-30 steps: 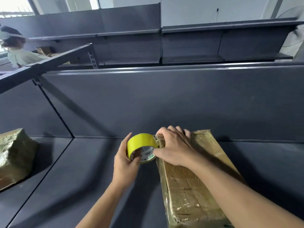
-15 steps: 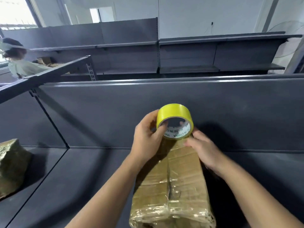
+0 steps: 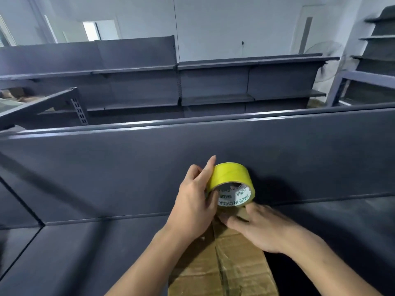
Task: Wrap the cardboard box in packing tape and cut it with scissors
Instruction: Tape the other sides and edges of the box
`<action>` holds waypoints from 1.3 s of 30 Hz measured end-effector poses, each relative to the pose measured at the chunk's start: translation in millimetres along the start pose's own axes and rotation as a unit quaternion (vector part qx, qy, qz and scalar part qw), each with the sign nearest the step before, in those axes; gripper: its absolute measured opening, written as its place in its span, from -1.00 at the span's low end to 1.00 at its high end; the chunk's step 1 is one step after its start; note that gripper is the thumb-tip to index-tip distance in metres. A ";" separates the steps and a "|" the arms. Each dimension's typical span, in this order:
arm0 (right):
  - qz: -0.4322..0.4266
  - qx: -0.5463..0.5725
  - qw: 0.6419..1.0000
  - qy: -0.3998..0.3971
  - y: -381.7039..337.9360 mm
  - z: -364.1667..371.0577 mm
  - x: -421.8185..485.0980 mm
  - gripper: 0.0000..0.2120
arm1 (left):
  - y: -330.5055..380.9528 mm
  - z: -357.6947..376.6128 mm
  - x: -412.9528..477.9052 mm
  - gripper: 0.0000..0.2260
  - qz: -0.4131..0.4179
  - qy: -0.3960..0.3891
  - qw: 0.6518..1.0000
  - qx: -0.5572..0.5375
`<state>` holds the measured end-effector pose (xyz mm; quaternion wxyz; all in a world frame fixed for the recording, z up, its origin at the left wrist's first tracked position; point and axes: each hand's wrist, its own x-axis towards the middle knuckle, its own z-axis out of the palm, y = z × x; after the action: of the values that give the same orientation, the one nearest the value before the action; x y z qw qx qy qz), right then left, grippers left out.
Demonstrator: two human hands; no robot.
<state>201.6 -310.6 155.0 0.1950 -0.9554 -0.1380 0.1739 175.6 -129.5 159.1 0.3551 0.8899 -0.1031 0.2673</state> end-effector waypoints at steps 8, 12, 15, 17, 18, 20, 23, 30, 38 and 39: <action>-0.031 0.006 0.999 -0.016 1.2 -5.0 -5.8 -0.18 | -19.8 -34.4 1.3 -0.32 0.021 0.067 0.995 0.075; -0.033 -0.008 0.999 -0.021 0.3 -3.7 -3.3 -0.17 | -23.8 -70.4 1.7 -0.38 0.038 0.048 0.994 0.094; -0.027 -0.008 0.999 -0.020 4.2 -4.7 -2.0 -0.17 | -28.5 -103.7 -1.4 -0.46 0.030 0.025 0.992 0.120; -0.030 -0.007 0.999 -0.022 5.7 -5.0 -1.6 -0.16 | -33.0 -117.5 -6.2 -0.53 0.037 -0.012 0.989 0.145; -0.031 -0.008 0.999 -0.025 4.4 -4.9 -1.6 -0.16 | -36.8 -120.1 -9.4 -0.52 0.040 -0.028 0.985 0.164; -0.035 -0.013 0.999 -0.028 0.9 -4.6 -1.3 -0.17 | -46.6 -120.0 -18.5 -0.44 0.046 -0.047 0.979 0.196; -0.041 -0.022 0.998 -0.030 -3.7 -3.4 -1.5 -0.20 | -59.7 -121.7 -32.1 -0.38 0.053 -0.038 0.978 0.196; -0.037 -0.043 0.998 -0.036 -8.0 -2.9 -0.8 -0.18 | -63.7 -142.5 -47.4 -0.36 0.091 -0.083 0.962 0.244; -0.036 -0.019 0.998 -0.040 -3.7 -4.6 -3.6 -0.20 | -94.1 -109.5 -75.4 -0.33 0.043 -0.105 0.970 0.214; -0.038 -0.024 0.998 -0.042 -2.9 -3.4 -3.1 -0.20 | -96.6 -104.5 -79.4 -0.35 0.037 -0.093 0.974 0.202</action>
<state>199.6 -310.1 160.0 0.1723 -0.9457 -0.1862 0.2033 103.2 12.0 123.0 0.1467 0.9597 -0.1126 0.2117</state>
